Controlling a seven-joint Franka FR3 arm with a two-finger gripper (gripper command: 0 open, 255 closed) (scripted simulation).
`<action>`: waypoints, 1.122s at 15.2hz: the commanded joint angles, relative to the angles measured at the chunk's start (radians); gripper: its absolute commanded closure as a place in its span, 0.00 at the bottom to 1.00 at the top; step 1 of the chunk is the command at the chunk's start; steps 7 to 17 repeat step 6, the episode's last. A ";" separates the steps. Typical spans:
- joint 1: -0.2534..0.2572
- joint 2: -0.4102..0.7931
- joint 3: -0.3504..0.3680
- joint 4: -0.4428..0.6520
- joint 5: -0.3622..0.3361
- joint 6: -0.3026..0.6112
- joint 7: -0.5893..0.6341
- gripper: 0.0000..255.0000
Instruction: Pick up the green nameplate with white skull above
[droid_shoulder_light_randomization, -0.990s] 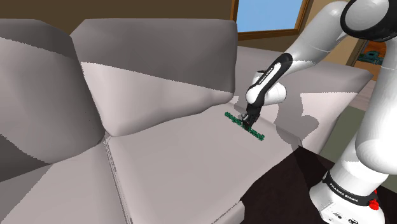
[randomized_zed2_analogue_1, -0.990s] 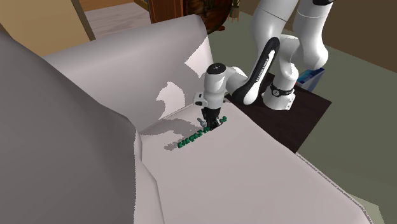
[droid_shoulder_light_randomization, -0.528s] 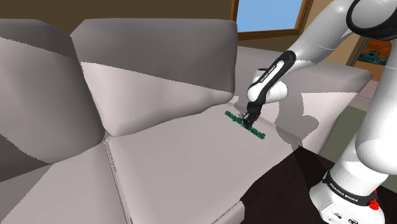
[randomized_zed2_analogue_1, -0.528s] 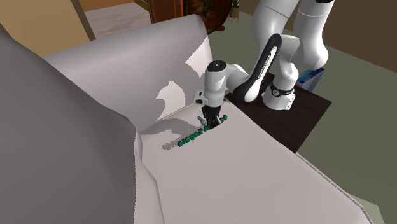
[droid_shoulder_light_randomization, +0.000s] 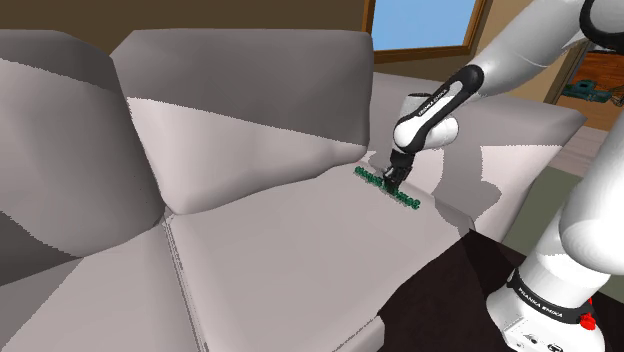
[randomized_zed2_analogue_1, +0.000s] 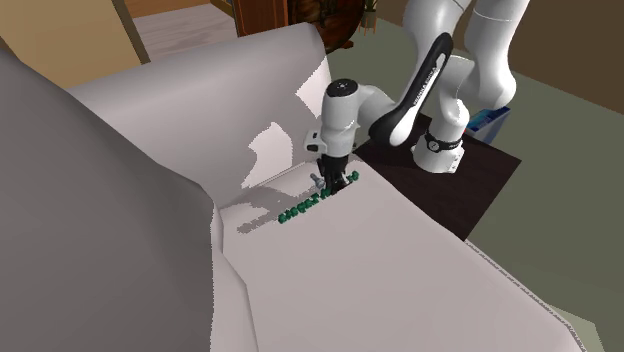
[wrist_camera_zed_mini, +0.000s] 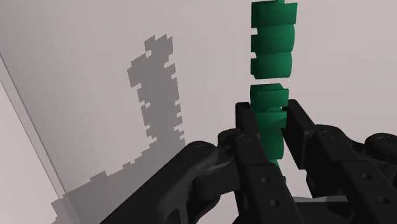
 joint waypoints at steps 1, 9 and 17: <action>0.001 -0.027 -0.003 0.002 -0.016 -0.029 0.013 1.00; 0.000 -0.068 -0.005 0.009 -0.038 -0.075 0.029 1.00; 0.000 -0.068 -0.005 0.009 -0.038 -0.075 0.029 1.00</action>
